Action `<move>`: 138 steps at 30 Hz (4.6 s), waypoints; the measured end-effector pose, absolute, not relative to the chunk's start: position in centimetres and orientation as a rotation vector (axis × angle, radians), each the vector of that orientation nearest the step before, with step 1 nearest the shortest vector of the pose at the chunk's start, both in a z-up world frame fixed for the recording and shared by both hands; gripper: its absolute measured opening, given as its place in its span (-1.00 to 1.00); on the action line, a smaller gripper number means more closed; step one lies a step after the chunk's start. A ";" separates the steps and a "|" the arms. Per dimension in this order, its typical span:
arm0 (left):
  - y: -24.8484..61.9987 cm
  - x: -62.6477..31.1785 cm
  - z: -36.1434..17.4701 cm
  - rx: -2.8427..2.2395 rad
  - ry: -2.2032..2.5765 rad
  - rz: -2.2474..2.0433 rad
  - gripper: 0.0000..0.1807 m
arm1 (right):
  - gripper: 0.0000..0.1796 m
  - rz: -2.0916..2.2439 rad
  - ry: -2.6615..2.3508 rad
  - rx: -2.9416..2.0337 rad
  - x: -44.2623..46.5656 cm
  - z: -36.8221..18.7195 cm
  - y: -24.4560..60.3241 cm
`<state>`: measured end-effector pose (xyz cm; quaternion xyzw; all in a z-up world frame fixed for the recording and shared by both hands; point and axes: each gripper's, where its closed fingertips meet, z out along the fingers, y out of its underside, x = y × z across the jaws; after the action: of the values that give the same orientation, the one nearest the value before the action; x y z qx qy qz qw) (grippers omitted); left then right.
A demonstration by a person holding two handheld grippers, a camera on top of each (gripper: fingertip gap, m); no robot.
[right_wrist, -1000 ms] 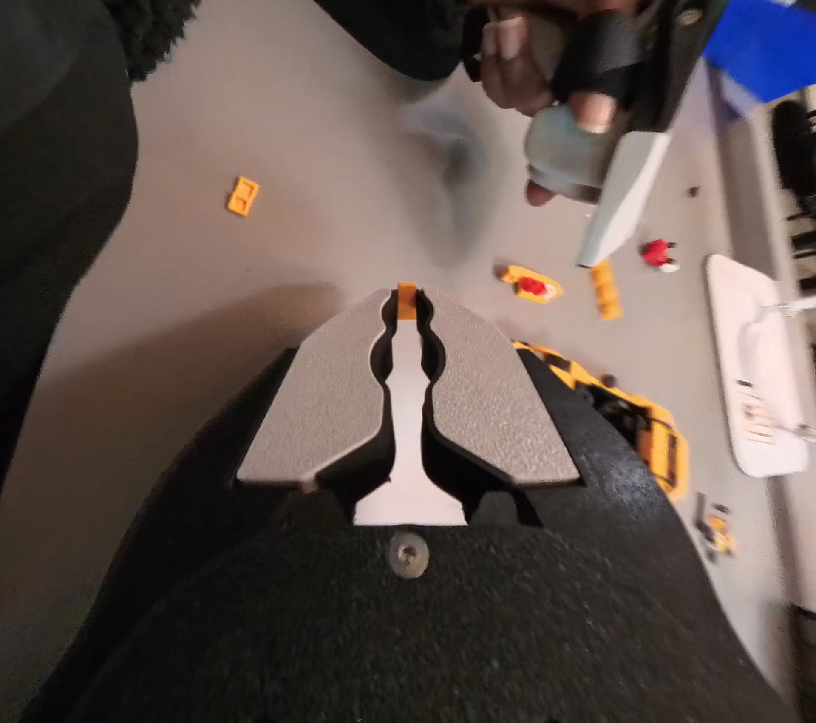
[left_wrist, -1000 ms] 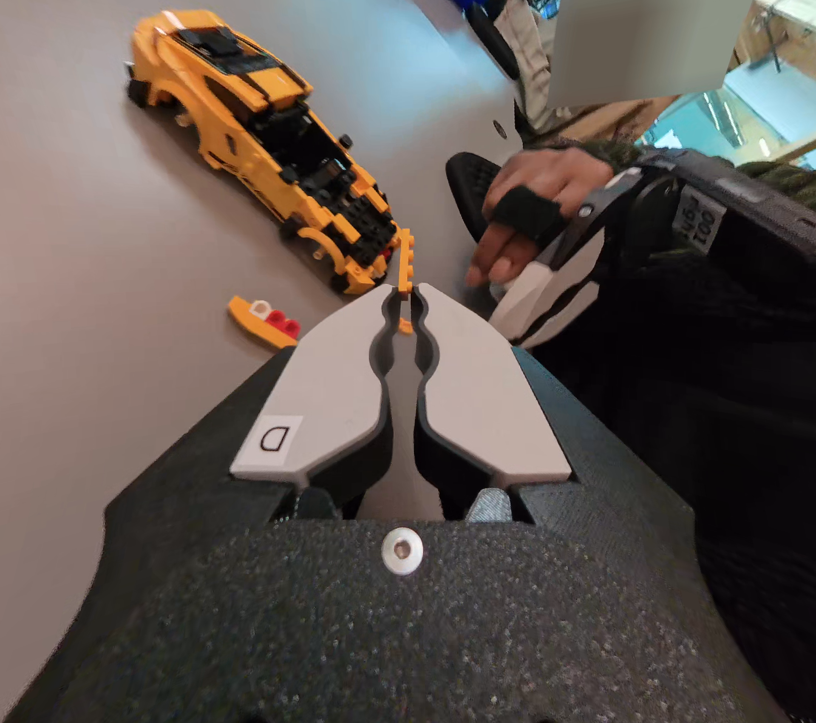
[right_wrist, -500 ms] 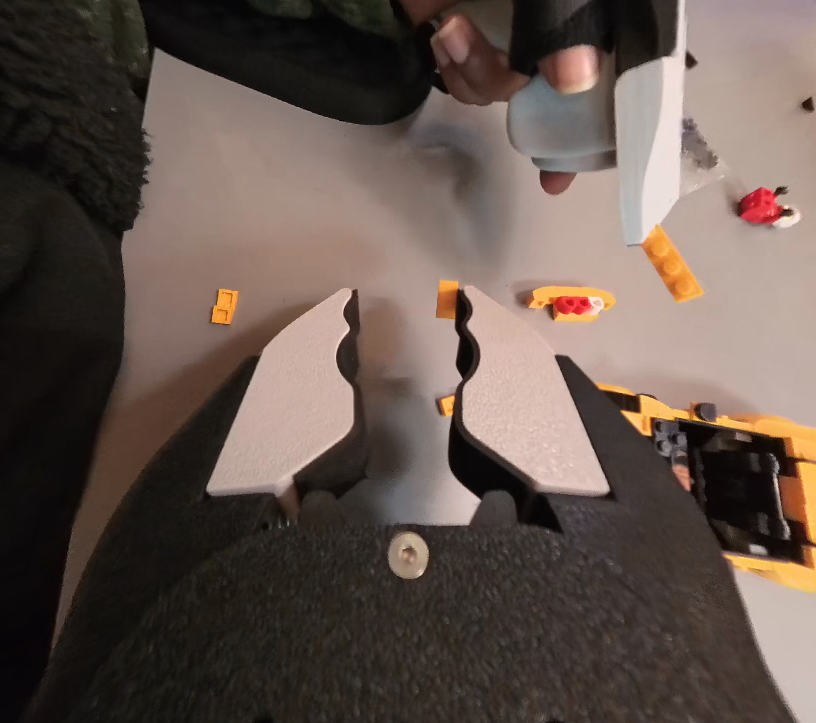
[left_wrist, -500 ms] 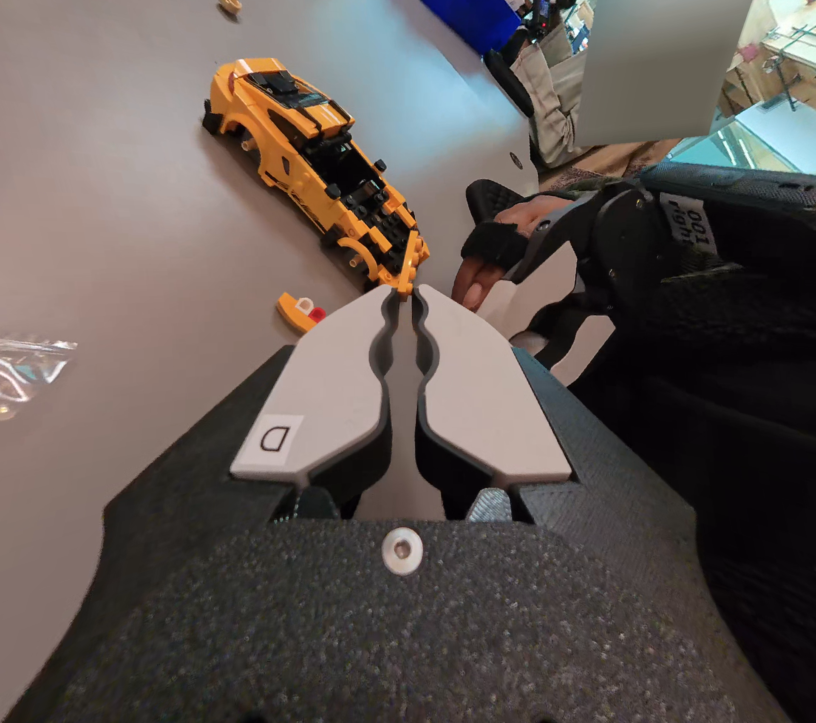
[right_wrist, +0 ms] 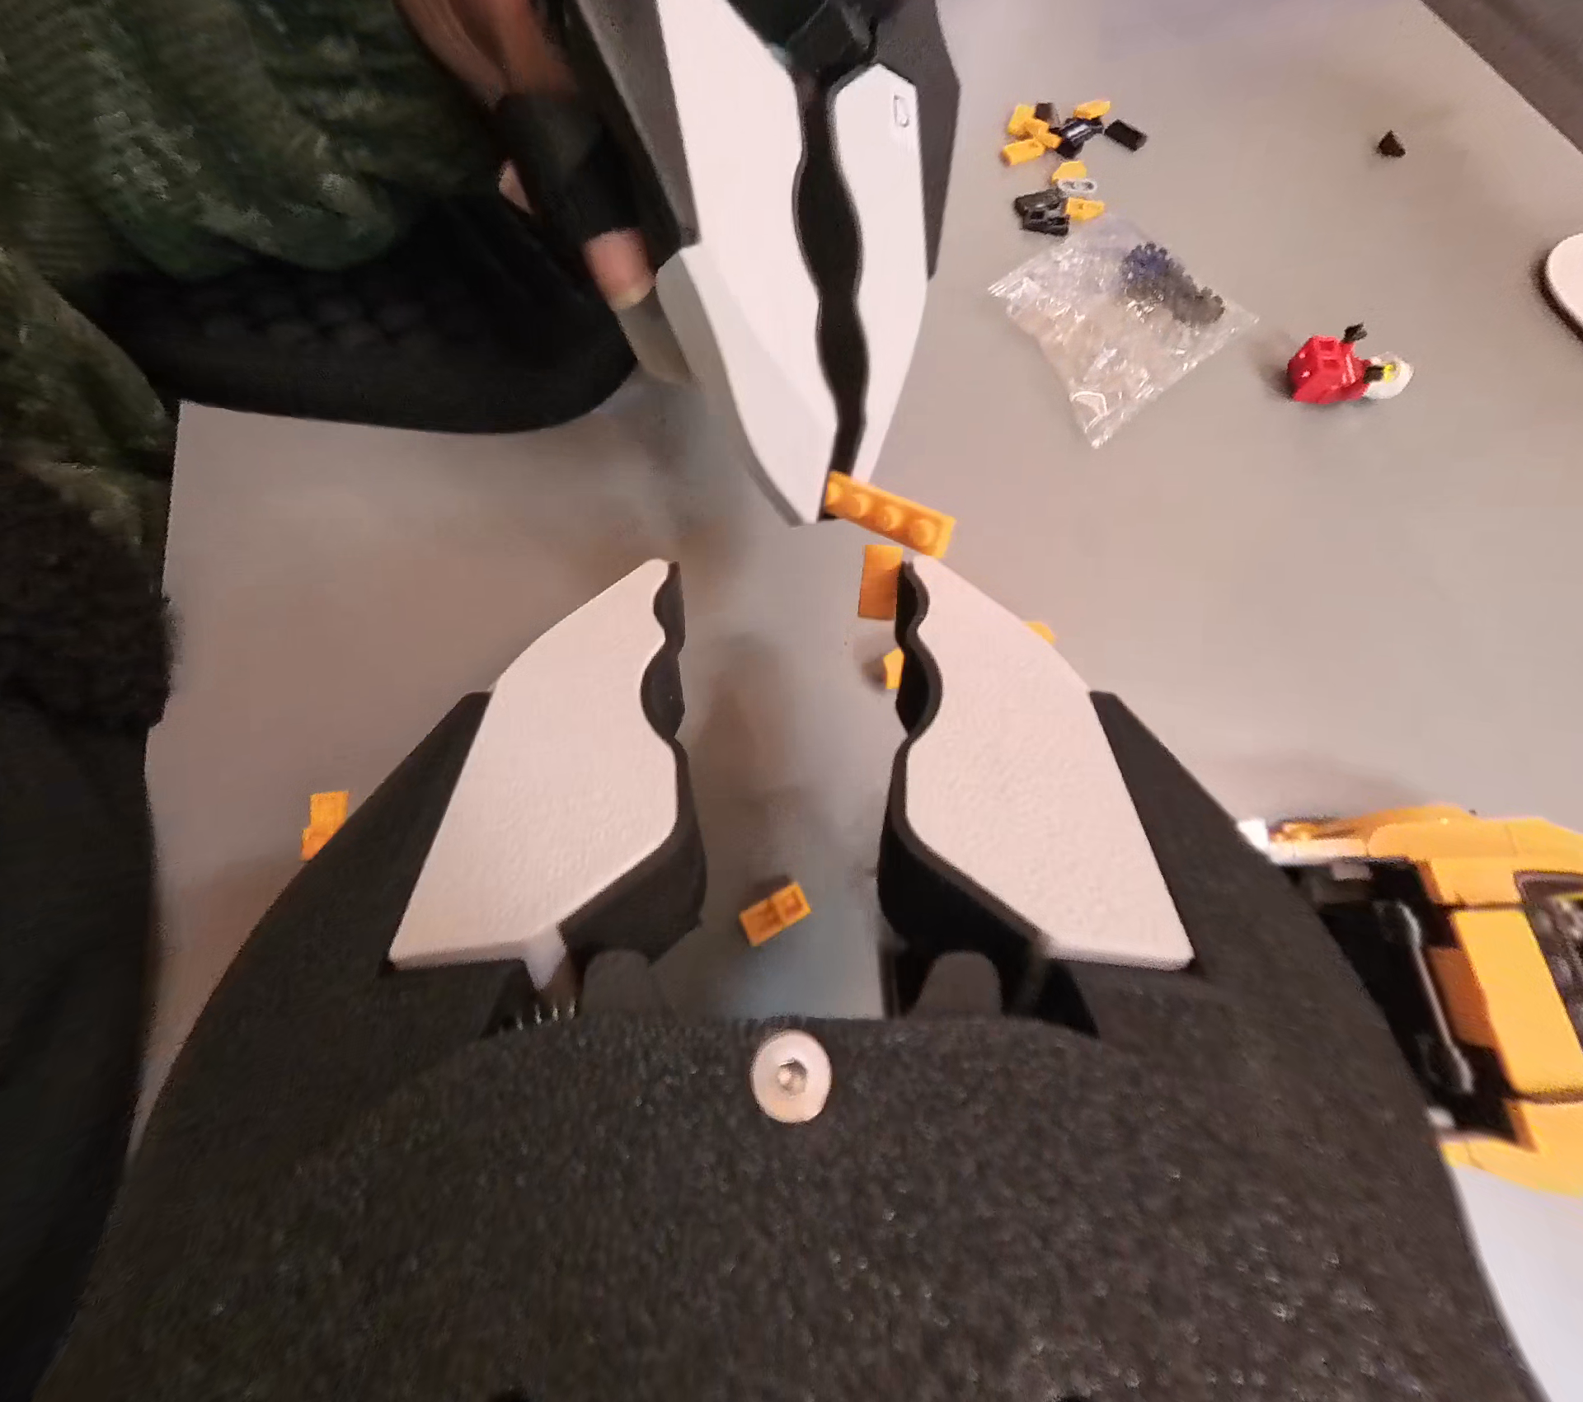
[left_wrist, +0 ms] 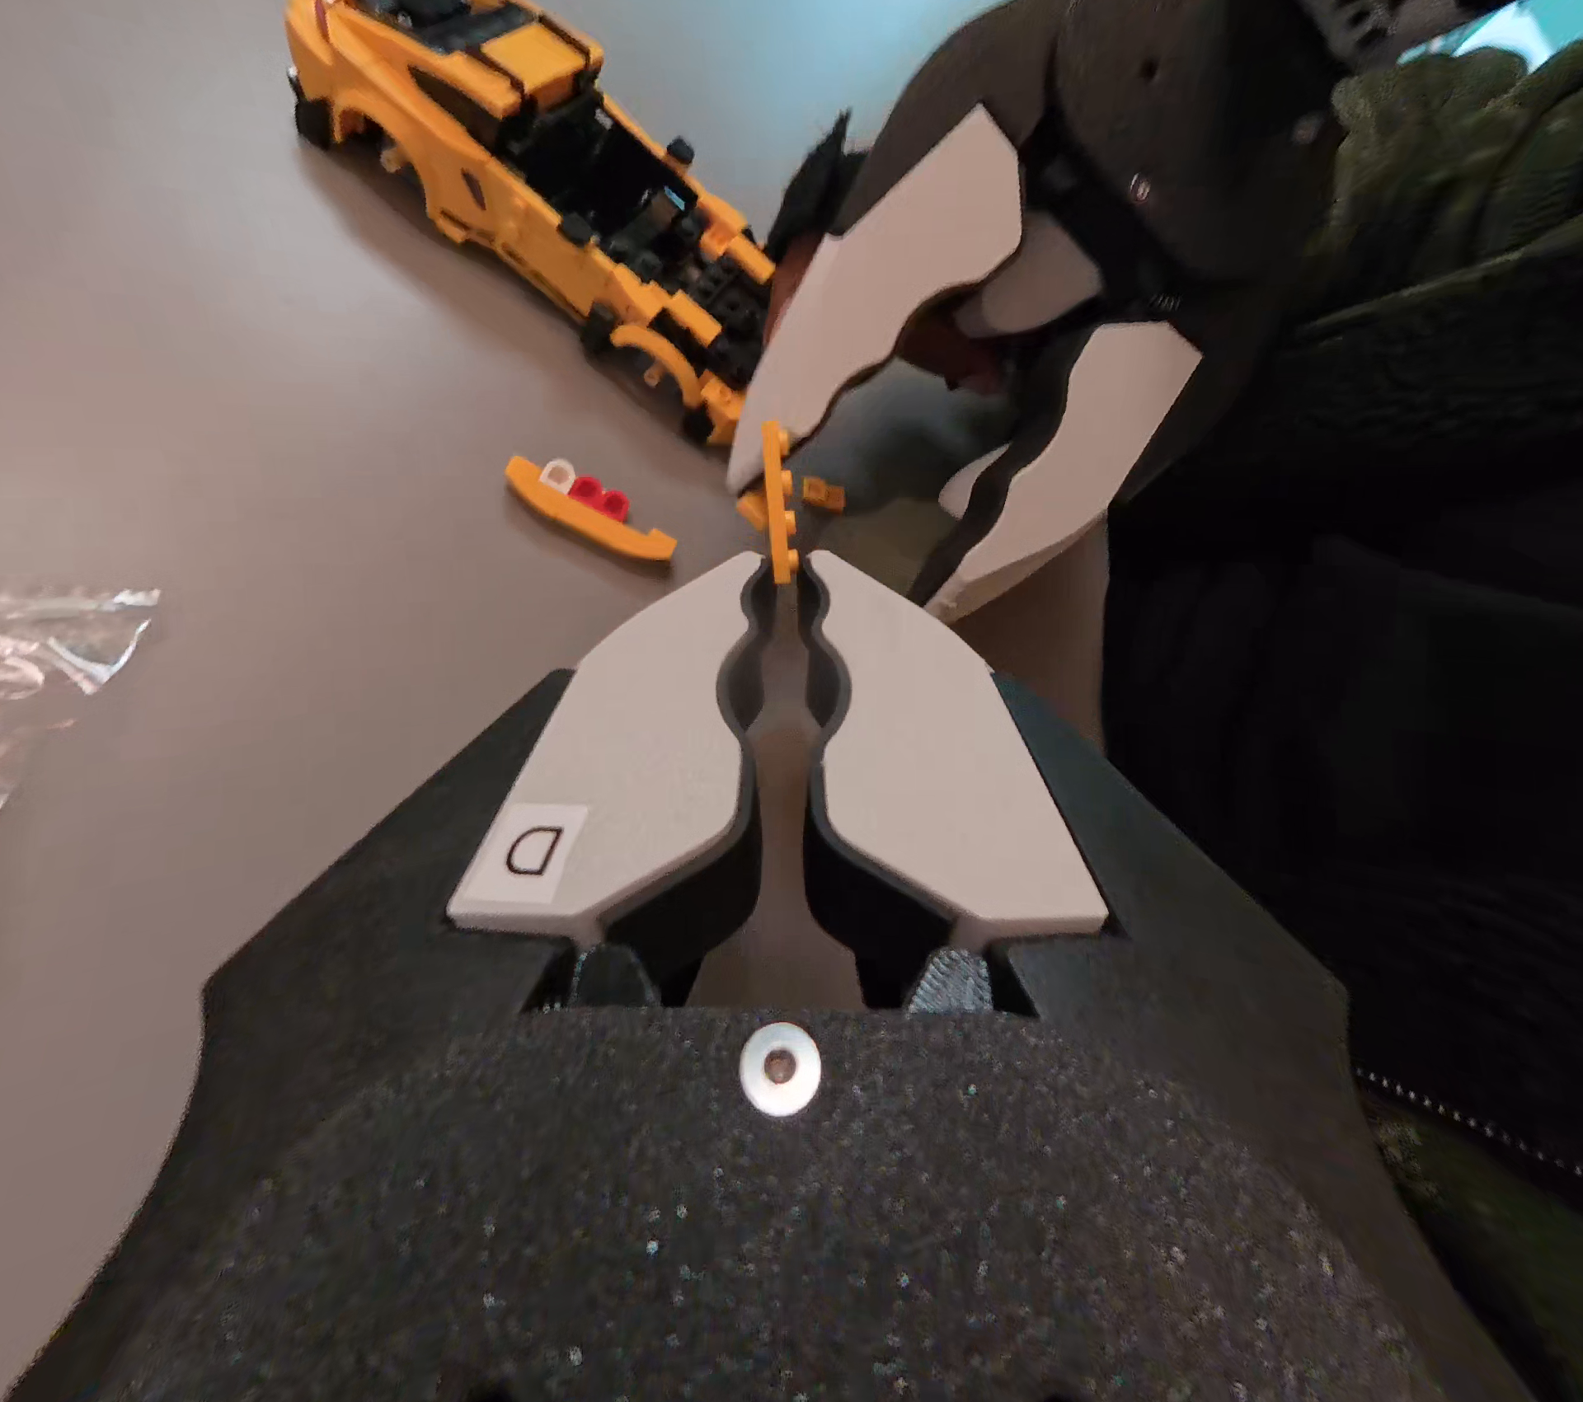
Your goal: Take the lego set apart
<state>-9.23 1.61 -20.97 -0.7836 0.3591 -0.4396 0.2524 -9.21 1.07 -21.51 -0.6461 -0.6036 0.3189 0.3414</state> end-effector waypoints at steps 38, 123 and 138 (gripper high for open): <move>0.8 -2.2 -20.5 -2.181 1.395 -1.643 -0.95 | -0.77 0.348 -1.903 -1.161 -1.1 -18.5 2.5; 7.0 -0.5 -24.4 -1.963 1.664 -0.808 -0.91 | -0.90 0.626 -1.850 -1.983 -0.3 -24.4 7.2; 7.2 -1.2 -23.2 -1.931 1.611 -0.868 -0.89 | -0.89 0.648 -1.861 -1.954 -0.2 -23.7 7.2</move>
<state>-1.18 7.22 -23.23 -0.7049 0.5882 -0.3167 0.2384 -0.17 7.20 -23.72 -0.6923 -0.6593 0.2298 0.1824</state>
